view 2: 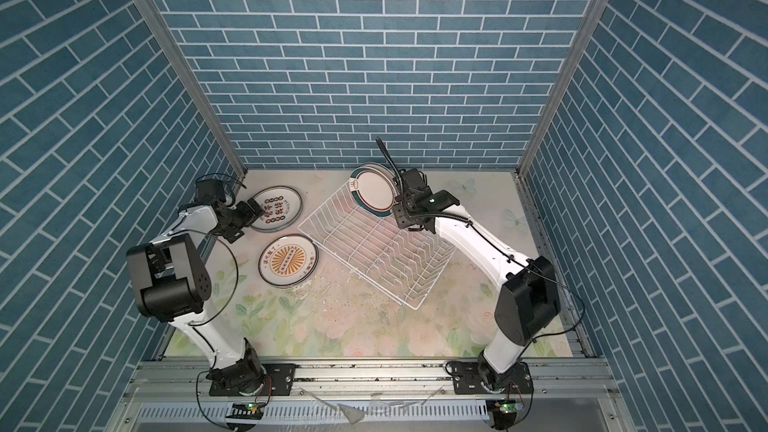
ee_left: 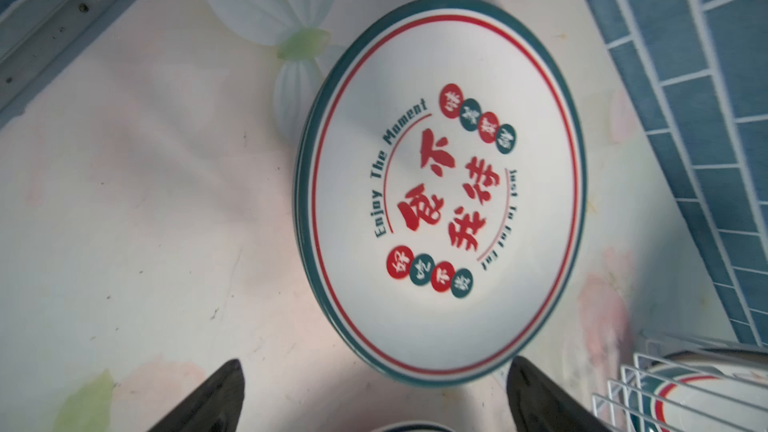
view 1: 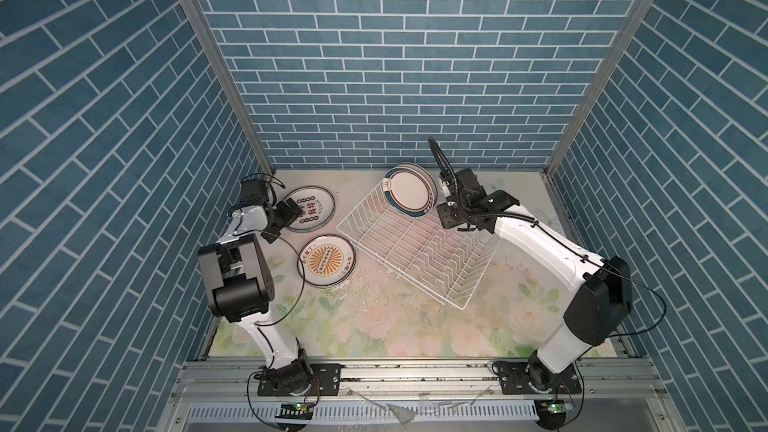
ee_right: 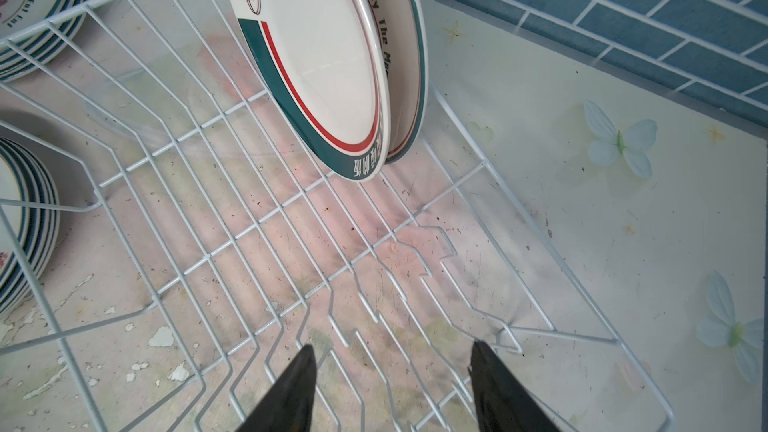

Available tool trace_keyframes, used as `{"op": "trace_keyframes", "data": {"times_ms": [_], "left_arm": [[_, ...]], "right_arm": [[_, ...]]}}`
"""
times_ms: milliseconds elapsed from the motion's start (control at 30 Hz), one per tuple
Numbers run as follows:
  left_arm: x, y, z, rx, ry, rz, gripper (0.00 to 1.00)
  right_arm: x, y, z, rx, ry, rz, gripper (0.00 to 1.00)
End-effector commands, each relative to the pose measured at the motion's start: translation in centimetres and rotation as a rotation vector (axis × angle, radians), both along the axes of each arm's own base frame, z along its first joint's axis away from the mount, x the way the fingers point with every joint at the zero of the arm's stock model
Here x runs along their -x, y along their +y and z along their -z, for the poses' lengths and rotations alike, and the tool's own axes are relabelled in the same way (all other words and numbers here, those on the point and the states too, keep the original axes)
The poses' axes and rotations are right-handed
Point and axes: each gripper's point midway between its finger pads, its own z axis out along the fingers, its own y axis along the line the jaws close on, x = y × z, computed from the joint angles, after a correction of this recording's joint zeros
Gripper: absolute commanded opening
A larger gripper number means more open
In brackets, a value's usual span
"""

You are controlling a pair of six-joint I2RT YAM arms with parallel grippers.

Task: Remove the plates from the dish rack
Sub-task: 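Open the left gripper off the stack while right reaches for the green-rim steam-emblem plate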

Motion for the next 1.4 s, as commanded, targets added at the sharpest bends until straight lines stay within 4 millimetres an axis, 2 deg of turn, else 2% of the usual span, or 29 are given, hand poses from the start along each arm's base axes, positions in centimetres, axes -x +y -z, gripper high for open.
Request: {"op": "trace_keyframes", "data": {"times_ms": [0, 200, 400, 567, 667, 867, 1367], "left_arm": [[0.2, -1.4, -2.3, 0.025, -0.129, 0.044, 0.99], [2.3, -4.2, -4.4, 0.077, -0.252, 0.104, 0.99], [4.4, -7.0, -5.2, 0.095, -0.272, 0.182, 0.99], [5.4, -9.8, -6.1, 0.099, -0.318, 0.239, 0.99], [6.0, -10.7, -6.4, 0.096, -0.321, 0.263, 0.99], [7.1, -11.7, -7.1, 0.097, -0.345, 0.282, 0.99], [8.2, -11.8, -7.6, 0.086, -0.366, 0.28, 0.99]], "right_arm": [[-2.1, 2.1, -2.7, -0.015, -0.089, -0.091, 0.6], [-4.9, 4.4, -3.4, -0.021, -0.126, -0.15, 0.6], [-6.9, 6.3, -3.5, -0.036, -0.134, -0.198, 0.58], [-8.3, 7.0, -3.3, -0.038, -0.124, -0.207, 0.56], [-8.9, 7.3, -3.0, -0.046, -0.112, -0.216, 0.56], [-9.8, 7.6, -2.6, -0.06, -0.101, -0.223, 0.54], [-10.8, 8.0, -1.4, -0.07, -0.075, -0.227, 0.52]]}}
